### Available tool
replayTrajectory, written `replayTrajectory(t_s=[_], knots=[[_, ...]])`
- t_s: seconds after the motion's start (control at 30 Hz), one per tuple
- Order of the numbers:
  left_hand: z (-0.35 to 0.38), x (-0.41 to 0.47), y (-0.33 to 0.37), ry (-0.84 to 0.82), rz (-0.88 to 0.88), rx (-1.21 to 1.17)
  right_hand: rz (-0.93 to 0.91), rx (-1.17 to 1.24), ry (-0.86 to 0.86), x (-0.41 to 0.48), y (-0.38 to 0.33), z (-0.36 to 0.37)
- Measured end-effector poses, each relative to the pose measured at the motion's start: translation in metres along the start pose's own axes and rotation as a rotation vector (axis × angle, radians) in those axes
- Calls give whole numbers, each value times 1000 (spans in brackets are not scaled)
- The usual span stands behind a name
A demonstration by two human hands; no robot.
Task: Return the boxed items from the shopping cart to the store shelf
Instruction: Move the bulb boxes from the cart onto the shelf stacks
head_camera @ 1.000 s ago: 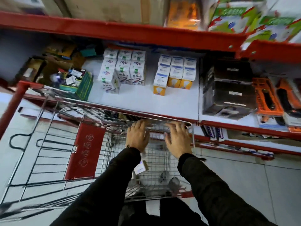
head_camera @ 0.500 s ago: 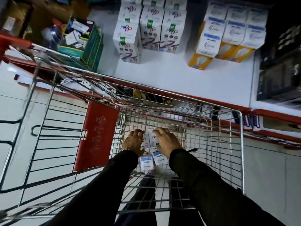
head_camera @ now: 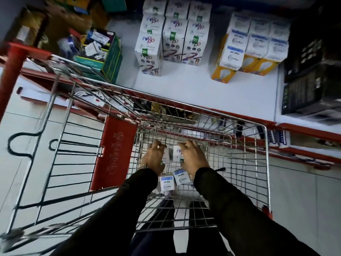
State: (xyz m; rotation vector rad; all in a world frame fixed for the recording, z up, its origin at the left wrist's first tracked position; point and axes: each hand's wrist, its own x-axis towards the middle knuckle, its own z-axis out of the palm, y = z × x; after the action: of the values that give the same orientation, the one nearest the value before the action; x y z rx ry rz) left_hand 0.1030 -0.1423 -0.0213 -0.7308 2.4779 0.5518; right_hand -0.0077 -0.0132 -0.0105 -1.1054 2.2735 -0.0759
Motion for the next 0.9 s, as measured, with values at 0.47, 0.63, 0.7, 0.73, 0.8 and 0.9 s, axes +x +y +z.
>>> replayTrajectory(t_s=[0.47, 0.63, 0.7, 0.73, 0.8, 0.9], knots=[[-146, -63, 48, 323, 163, -2, -95, 109, 305, -72, -10, -133], [-195, -67, 57, 449, 239, 16, -135, 68, 398, -79, -12, -179], [-213, -67, 60, 513, 244, 58, -154, 44, 462, -79, -14, -197], [-222, -67, 62, 548, 243, 98, -158, 25, 497, -79, -15, -205], [-240, -67, 66, 614, 249, 181, -165, -11, 552, -75, -16, -221], [-263, -55, 69, 655, 239, 246, -150, -15, 567, -59, -17, -240]])
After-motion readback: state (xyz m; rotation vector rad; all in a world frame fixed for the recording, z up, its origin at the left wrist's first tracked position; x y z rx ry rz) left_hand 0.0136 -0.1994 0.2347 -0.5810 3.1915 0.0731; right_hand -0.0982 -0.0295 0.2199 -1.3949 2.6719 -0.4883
